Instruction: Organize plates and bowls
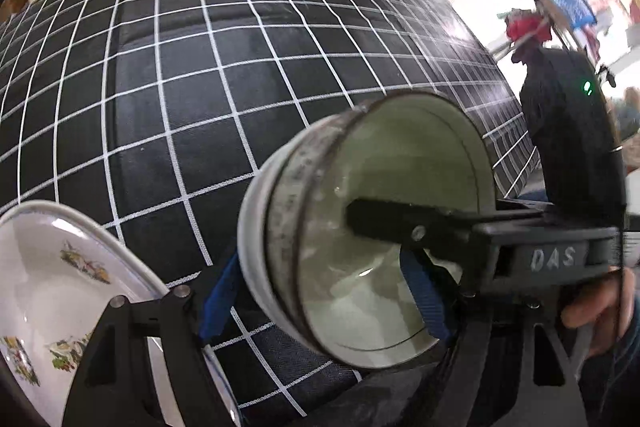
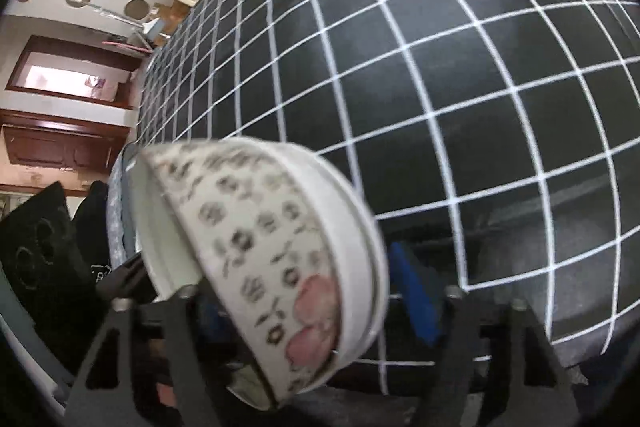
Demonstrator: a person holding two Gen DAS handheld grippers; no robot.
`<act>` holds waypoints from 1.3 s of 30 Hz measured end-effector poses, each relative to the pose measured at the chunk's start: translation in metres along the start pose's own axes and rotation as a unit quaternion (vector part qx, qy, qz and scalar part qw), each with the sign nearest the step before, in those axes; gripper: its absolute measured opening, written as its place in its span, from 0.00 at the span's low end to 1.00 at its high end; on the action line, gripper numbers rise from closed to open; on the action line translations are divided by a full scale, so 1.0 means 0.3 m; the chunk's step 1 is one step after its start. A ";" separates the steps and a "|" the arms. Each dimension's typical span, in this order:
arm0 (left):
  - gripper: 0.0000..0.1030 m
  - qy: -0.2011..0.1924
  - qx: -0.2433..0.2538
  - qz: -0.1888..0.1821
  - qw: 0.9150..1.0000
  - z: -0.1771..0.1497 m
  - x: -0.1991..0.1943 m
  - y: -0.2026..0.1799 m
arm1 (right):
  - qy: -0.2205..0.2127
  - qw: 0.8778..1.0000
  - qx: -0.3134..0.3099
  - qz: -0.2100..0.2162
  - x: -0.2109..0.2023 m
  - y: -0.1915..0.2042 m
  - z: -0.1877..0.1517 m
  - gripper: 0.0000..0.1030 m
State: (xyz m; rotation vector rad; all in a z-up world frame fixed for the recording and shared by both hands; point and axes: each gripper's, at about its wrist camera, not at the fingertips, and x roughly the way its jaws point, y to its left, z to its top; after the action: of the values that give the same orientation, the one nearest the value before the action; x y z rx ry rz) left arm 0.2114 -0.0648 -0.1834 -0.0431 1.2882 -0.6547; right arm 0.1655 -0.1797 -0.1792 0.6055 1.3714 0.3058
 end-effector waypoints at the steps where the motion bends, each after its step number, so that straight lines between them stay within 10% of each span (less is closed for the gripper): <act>1: 0.73 0.000 0.006 0.009 1.000 0.001 0.006 -0.010 | -0.001 1.000 0.000 0.000 -0.001 0.005 -0.007 0.67; 14: 0.61 -0.009 -0.005 0.025 1.000 -0.010 -0.018 0.017 | -0.044 0.996 -0.019 -0.073 -0.087 0.010 0.036 0.67; 39: 0.61 -0.003 -0.010 0.041 0.999 0.002 0.003 -0.023 | -0.004 0.997 0.070 0.042 -0.029 -0.069 -0.007 0.61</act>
State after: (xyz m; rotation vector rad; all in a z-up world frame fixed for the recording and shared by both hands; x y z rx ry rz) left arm 0.2092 -0.0711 -0.1815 -0.0099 1.2836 -0.5711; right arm 0.1590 -0.2008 -0.1840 0.7799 1.3700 0.2761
